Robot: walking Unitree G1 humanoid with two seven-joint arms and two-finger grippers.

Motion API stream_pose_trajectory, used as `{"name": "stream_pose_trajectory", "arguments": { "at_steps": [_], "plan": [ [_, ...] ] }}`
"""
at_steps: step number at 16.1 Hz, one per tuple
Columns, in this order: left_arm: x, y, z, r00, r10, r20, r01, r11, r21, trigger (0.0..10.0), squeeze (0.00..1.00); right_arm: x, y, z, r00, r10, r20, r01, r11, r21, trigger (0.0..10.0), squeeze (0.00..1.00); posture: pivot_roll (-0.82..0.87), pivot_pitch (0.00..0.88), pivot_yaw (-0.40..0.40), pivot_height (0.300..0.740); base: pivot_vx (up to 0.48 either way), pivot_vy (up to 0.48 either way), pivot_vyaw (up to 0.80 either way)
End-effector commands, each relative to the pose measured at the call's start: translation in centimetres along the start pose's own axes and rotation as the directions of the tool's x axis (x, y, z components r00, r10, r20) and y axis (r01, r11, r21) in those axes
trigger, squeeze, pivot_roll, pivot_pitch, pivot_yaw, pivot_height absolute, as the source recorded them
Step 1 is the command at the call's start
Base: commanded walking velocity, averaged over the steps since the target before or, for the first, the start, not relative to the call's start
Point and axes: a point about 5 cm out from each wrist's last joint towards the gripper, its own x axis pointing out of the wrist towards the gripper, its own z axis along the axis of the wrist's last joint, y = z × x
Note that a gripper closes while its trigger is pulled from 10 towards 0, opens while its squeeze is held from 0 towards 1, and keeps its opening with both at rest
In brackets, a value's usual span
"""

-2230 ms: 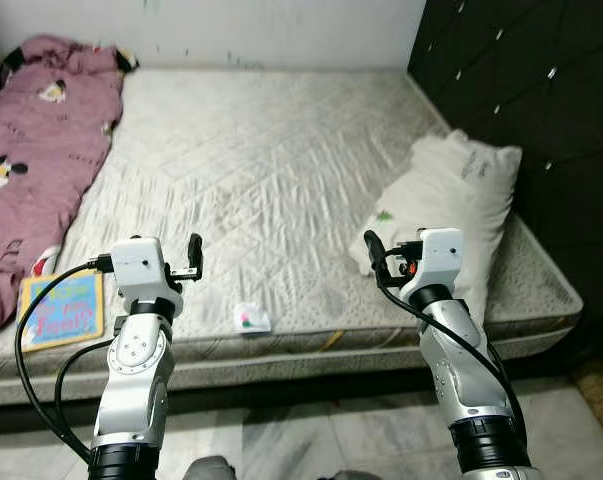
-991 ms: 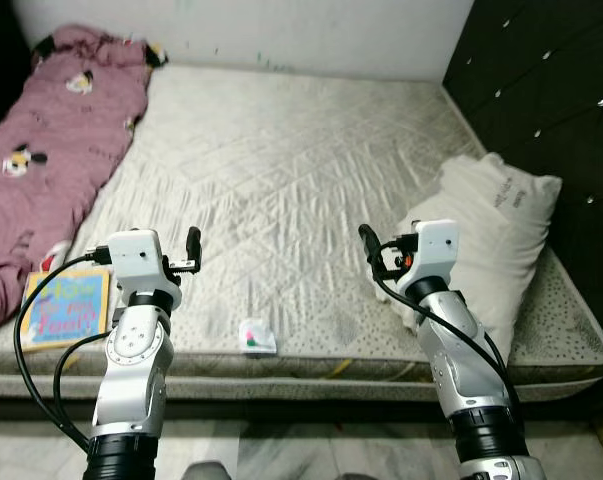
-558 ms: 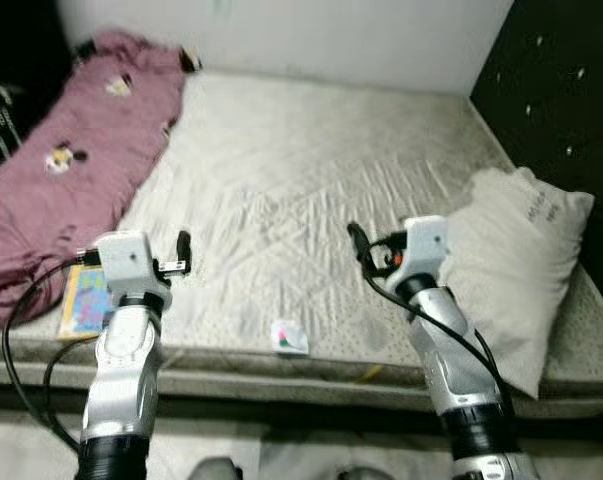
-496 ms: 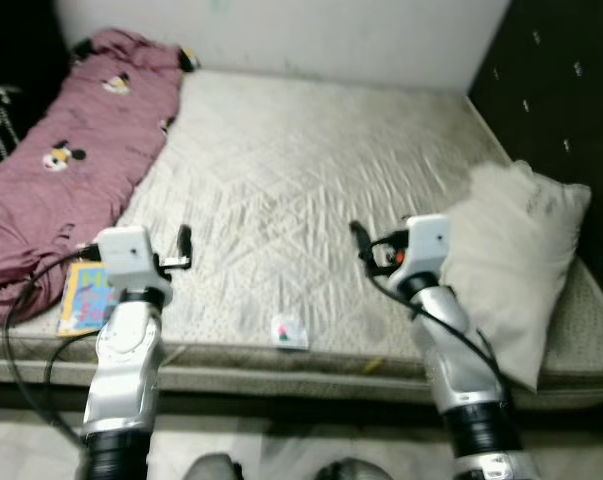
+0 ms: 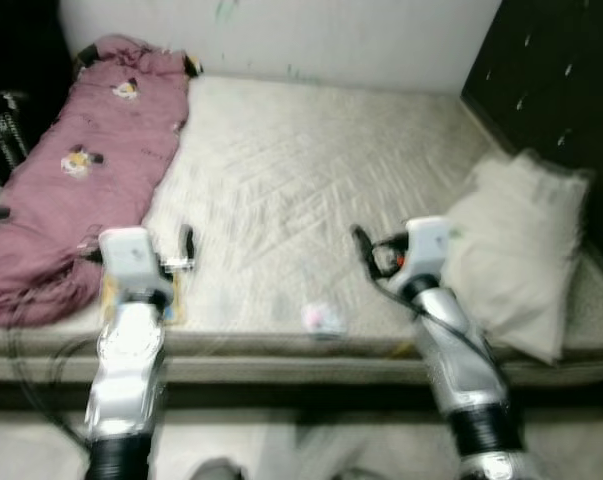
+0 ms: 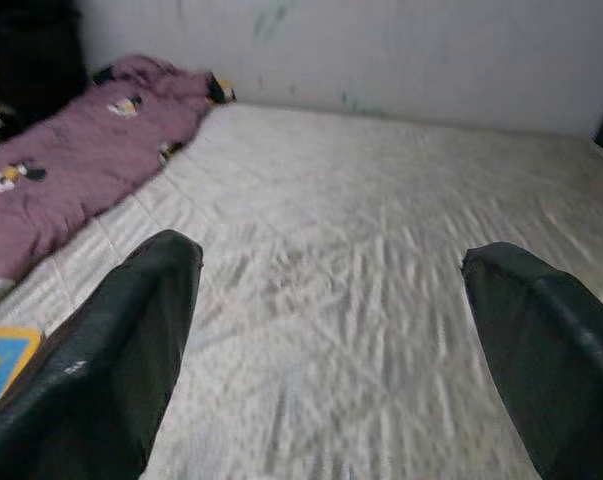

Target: Clean up the room

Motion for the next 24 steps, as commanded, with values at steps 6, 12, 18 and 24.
{"name": "stream_pose_trajectory", "arguments": {
  "at_steps": [6, 12, 18, 24],
  "plan": [
    [0.08, -0.39, 0.27, 0.999, -0.035, 0.022, 0.035, 0.999, -0.013, 10.0, 0.00, 0.29, -0.23, 0.30, 1.000, 0.003, 0.002, -0.003, 1.000, -0.010, 10.0, 0.00, 0.04, 0.000, -0.062, 0.740, 0.214, 0.000, 0.00],
    [0.13, -0.46, 0.30, 0.999, -0.042, 0.023, 0.042, 0.999, -0.018, 10.0, 0.00, 0.35, -0.25, 0.44, 1.000, 0.000, 0.007, 0.000, 1.000, -0.015, 10.0, 0.00, 0.04, 0.000, -0.062, 0.740, 0.366, 0.000, 0.00],
    [0.19, -0.38, 0.23, 0.999, -0.040, 0.014, 0.040, 0.999, -0.018, 10.0, 0.00, 0.35, -0.19, 0.55, 1.000, -0.003, 0.013, 0.003, 1.000, -0.019, 10.0, 0.00, 0.03, 0.000, -0.060, 0.740, 0.351, 0.000, 0.00],
    [0.44, -0.10, 0.17, 1.000, -0.007, -0.022, 0.007, 1.000, 0.011, 10.0, 0.00, 0.36, -0.30, 0.44, 1.000, -0.004, 0.005, 0.004, 1.000, -0.012, 10.0, 0.00, 0.04, 0.000, -0.060, 0.740, 0.000, 0.000, 0.00]
  ]
}}
